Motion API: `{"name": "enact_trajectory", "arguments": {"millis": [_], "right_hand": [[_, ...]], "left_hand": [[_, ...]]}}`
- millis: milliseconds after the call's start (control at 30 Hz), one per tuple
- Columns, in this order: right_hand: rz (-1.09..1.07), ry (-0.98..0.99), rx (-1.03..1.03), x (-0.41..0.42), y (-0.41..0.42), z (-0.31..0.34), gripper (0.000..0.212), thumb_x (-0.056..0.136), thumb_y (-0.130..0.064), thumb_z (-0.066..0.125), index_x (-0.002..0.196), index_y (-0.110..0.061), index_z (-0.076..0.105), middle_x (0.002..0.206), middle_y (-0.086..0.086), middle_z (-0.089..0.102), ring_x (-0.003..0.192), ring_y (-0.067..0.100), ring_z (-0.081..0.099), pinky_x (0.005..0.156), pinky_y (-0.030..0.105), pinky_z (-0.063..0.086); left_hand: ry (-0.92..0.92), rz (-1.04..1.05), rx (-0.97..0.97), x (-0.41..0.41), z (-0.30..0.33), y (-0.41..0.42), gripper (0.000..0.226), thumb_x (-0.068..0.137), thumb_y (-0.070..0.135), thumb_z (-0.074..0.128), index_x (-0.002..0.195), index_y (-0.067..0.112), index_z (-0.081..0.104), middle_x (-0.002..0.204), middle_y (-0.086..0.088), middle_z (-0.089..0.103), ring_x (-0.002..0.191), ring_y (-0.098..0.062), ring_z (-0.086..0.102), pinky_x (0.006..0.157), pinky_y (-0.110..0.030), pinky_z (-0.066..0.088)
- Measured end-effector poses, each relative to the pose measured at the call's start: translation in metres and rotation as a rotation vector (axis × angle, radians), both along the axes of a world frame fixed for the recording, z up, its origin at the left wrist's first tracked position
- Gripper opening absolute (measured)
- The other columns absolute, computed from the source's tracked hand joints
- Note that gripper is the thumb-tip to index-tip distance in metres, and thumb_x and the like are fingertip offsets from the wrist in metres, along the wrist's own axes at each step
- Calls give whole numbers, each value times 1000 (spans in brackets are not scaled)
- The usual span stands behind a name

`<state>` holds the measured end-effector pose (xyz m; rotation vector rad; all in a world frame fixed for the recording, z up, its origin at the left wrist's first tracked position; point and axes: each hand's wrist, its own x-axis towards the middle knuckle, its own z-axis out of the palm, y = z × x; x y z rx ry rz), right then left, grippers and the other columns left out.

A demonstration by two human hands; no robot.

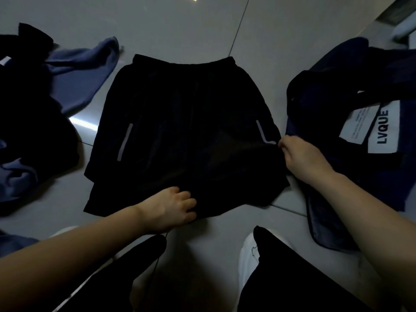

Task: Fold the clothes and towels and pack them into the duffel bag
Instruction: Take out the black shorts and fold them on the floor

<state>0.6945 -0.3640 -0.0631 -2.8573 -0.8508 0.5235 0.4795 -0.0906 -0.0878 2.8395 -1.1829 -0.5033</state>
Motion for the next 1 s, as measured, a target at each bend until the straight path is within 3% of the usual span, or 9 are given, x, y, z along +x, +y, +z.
{"name": "enact_trajectory", "arguments": {"millis": [167, 233, 333, 500, 600, 667, 800, 900, 1000], "right_hand": [[-1, -96, -21, -27, -10, -8, 18, 80, 4, 57, 97, -1, 56, 98, 18, 50, 85, 36, 49, 56, 42, 46], [12, -134, -12, -36, -13, -4, 12, 81, -7, 66, 86, -3, 56, 91, 14, 49, 83, 34, 49, 53, 36, 42], [58, 50, -71, -53, -12, 3, 28, 88, -42, 62, 87, -14, 63, 90, 2, 54, 89, 25, 56, 64, 32, 40], [11, 212, -268, -107, 28, -8, 71, 78, -71, 56, 125, -19, 54, 121, 3, 56, 116, 23, 50, 94, 36, 40], [-5, 235, -224, -108, 48, -17, 60, 82, -50, 66, 128, -18, 46, 121, 3, 57, 114, 24, 52, 95, 37, 39], [-40, 379, -84, -102, 54, -16, 44, 87, -24, 64, 128, -18, 48, 117, 1, 60, 110, 22, 55, 94, 34, 40], [5, 395, 115, -89, 39, 2, 33, 82, -1, 60, 111, -15, 64, 100, -4, 61, 95, 15, 57, 86, 30, 44], [47, 374, 246, -80, 21, 22, 34, 77, 4, 58, 98, -19, 71, 87, -7, 60, 83, 14, 58, 72, 23, 41], [537, 19, 95, -97, 19, 28, 38, 69, -13, 46, 87, -33, 73, 69, -8, 53, 67, 17, 55, 63, 29, 39]], "left_hand": [[-63, 11, -178, -6, 8, -13, 16, 77, 32, 55, 87, 23, 64, 85, 1, 58, 70, -19, 56, 59, -27, 46], [-117, 45, -204, 5, 7, -32, 35, 74, 37, 64, 106, 22, 63, 104, -5, 59, 87, -24, 58, 68, -33, 50], [-93, 117, -37, 28, 0, -53, 69, 76, 51, 61, 140, 29, 43, 142, -13, 44, 126, -36, 46, 96, -55, 43], [19, 625, 19, 49, -3, -22, 77, 84, 72, 8, 150, 35, 22, 154, -8, 32, 141, -31, 30, 107, -66, 19], [156, 675, 125, 46, -14, 12, 94, 63, 73, -36, 148, 42, -11, 161, 3, -2, 148, -21, 1, 113, -61, 6], [214, 637, 182, 48, -18, 23, 97, 54, 72, -43, 143, 43, -20, 160, 6, -12, 148, -20, -8, 115, -60, 7], [303, 737, 94, 56, -21, 23, 84, 71, 79, -20, 147, 44, -12, 158, 9, -20, 146, -17, -16, 115, -61, 4], [315, 775, 65, 61, -22, 19, 65, 90, 66, 6, 149, 43, -8, 159, 9, -19, 146, -16, -18, 114, -63, 0], [374, 857, -16, 66, -22, 18, 61, 93, 63, 10, 149, 44, -5, 159, 12, -16, 146, -13, -17, 113, -61, -6]]}}
